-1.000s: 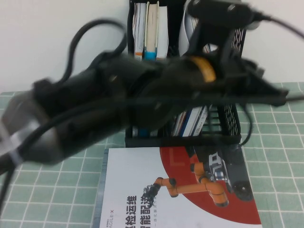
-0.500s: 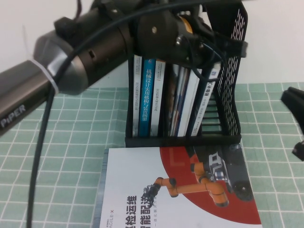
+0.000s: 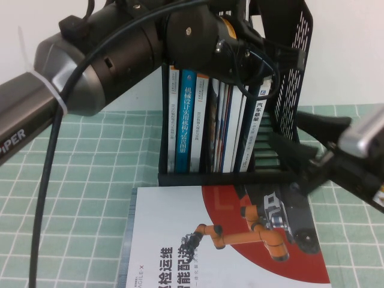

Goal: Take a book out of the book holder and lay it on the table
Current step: Hold the bookshelf, then pick up the right side book from the book shelf

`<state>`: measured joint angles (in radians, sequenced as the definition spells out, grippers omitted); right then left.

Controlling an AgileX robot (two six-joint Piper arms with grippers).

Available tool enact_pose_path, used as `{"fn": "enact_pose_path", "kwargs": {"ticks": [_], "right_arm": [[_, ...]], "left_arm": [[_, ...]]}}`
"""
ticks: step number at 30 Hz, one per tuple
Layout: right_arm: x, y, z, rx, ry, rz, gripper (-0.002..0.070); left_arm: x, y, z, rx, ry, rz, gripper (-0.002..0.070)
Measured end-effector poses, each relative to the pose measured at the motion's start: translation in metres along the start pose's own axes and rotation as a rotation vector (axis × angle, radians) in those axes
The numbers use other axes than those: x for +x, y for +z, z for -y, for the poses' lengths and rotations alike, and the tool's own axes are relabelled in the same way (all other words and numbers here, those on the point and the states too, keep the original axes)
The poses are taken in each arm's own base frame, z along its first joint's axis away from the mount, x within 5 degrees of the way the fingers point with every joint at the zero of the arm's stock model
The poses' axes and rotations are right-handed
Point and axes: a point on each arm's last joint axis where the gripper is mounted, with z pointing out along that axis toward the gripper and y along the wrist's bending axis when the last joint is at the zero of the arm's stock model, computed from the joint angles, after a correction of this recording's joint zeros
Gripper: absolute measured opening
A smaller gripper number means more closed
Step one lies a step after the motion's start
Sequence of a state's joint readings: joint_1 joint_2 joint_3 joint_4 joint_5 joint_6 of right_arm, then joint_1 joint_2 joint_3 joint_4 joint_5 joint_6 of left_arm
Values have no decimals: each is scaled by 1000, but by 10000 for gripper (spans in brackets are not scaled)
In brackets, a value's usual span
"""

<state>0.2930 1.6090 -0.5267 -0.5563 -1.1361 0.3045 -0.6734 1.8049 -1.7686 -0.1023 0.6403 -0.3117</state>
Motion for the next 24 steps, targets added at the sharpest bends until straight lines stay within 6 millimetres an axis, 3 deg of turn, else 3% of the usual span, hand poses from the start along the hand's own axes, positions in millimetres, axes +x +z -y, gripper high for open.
{"fn": "enact_pose_path", "kwargs": {"ticks": [5,11,18,24], "right_arm": [[-5,29,-5,6,15,51,509],[-8,52,4,66,41,103,509],[-9,59,8,82,-1,113,485],[-9,60,5,78,-49,106,380]], "left_arm": [[0,0,0,0,-6,0,-3],[0,0,0,0,-6,0,-3],[0,0,0,-3,-3,1,-3],[0,0,0,-2,-4,3,-3]]}}
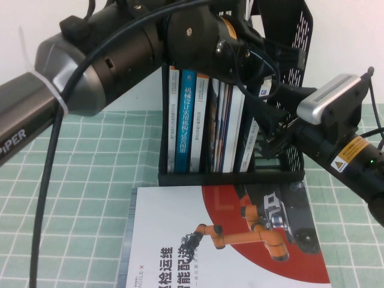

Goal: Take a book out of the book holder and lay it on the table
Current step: Pick up the right side book from the book shelf

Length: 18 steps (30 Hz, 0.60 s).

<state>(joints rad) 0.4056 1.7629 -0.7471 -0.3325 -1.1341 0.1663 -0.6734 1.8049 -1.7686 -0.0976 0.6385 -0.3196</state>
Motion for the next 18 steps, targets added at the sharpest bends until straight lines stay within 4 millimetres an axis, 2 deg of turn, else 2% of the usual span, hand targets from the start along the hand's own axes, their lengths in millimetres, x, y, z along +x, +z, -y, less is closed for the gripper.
{"fn": "enact_pose_path", "kwargs": {"ticks": [6,10,14,18], "right_arm": [[1,0,-1,-1,-6,-10,258],[1,0,-1,1,-5,-18,145],[1,1,1,26,14,-20,142],[1,1,3,43,24,-17,141]], "left_arm": [[0,0,0,0,-1,5,-3],[-1,-1,-1,2,-10,9,-3],[-2,-6,0,9,-17,7,-3],[-7,-25,5,43,-35,31,-3]]}}
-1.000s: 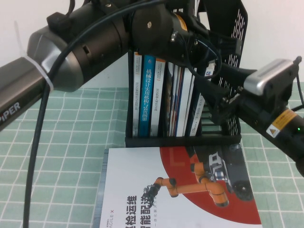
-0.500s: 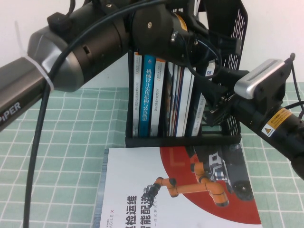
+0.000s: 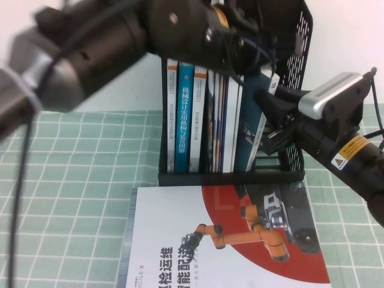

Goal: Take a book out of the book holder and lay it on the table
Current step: Pick up the right side book from the book shelf

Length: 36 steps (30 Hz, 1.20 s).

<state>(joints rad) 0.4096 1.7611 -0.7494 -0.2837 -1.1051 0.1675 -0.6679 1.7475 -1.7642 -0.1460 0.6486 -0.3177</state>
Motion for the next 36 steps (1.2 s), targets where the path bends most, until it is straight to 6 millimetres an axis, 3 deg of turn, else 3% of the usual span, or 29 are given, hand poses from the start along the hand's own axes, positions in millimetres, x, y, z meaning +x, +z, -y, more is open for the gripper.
{"fn": "enact_pose_path", "kwargs": {"ticks": [4,8,15,20,24,30,36], "right_arm": [[-1,0,1,14,9,6,141],[-1,0,3,40,11,19,141],[-16,-3,3,72,-54,18,148],[-59,-8,3,100,-116,118,153],[-101,-15,4,133,-187,180,130],[-166,-33,-4,121,-370,200,132],[-217,-60,-18,77,-642,166,132]], "left_arm": [[-9,-35,15,74,33,64,-3],[-17,-82,32,137,78,153,-3],[-19,-153,37,134,148,219,-3],[-13,-194,35,114,200,224,-3],[-6,-216,32,84,226,207,-3],[1,-236,23,3,270,176,-3],[5,-249,14,-89,302,167,-3]]}}
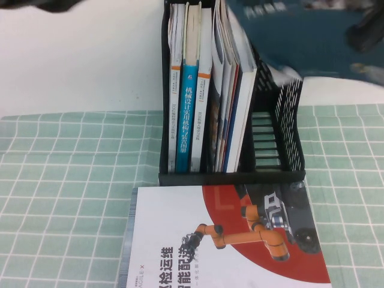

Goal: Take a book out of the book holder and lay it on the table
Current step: Pick up the right side book from the book shelf, then place the picked book on the book

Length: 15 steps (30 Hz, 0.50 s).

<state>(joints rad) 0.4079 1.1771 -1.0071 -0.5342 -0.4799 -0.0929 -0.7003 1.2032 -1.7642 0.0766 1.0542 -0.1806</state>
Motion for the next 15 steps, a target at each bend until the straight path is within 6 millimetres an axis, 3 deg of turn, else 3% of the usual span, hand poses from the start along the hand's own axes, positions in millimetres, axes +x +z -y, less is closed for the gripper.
{"fn": "enact_pose_path", "kwargs": {"ticks": [8,15], "right_arm": [[-35,-29,2,-119,-196,25,132],[-38,-38,-40,-453,-199,54,132]], "left_arm": [[8,-16,-7,-47,-6,24,-3],[43,-26,-12,-37,-79,44,-3]]}}
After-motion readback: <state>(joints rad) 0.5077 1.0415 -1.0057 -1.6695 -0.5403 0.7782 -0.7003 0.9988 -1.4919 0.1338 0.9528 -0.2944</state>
